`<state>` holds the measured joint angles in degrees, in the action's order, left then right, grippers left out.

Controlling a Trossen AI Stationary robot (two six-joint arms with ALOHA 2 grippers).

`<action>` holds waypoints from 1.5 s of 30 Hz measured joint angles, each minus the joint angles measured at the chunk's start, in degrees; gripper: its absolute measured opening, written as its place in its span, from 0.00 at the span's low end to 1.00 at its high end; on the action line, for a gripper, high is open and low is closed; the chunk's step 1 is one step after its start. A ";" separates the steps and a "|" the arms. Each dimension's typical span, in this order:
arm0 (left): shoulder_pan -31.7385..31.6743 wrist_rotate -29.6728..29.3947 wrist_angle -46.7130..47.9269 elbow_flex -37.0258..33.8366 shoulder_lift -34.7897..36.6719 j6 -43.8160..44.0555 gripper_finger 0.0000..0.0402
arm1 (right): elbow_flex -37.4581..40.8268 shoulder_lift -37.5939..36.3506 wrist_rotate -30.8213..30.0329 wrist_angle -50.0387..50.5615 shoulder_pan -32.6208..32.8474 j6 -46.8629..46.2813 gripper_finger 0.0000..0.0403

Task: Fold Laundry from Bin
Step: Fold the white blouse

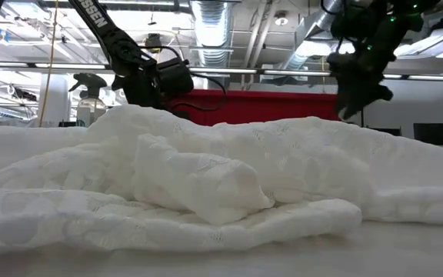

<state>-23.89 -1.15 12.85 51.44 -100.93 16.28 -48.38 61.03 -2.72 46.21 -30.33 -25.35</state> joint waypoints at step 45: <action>0.66 -9.46 27.01 -0.22 55.21 15.05 0.00 | 0.96 24.67 1.64 -27.89 -4.80 25.38 0.51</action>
<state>-23.22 -10.61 39.86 51.22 -45.73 31.33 -47.42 85.70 -1.08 18.32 -35.13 0.03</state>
